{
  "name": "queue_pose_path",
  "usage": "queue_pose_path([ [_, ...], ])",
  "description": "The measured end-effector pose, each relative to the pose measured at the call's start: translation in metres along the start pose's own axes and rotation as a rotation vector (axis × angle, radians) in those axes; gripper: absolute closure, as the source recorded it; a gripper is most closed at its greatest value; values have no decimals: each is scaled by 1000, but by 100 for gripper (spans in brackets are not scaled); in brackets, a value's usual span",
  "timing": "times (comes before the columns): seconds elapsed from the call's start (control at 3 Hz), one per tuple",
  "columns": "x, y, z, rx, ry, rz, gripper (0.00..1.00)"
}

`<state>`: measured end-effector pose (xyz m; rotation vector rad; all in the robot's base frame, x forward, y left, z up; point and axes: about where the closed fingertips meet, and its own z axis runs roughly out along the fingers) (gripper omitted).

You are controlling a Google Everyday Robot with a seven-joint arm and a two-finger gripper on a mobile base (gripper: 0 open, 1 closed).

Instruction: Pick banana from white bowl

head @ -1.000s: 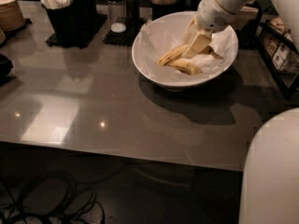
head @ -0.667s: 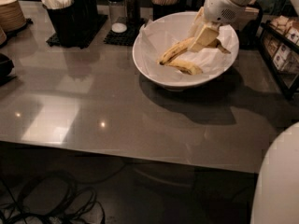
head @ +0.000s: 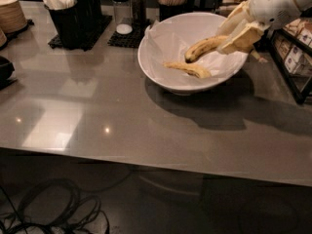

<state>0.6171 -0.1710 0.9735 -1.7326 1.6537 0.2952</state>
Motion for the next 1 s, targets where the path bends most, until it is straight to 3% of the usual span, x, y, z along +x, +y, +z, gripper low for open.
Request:
queue_pose_path([
  [0.33, 2, 19, -20, 5, -159, 22, 100],
  [0.67, -4, 29, -35, 8, -258, 6, 100],
  [1.0, -9, 40, -51, 8, -286, -2, 100],
])
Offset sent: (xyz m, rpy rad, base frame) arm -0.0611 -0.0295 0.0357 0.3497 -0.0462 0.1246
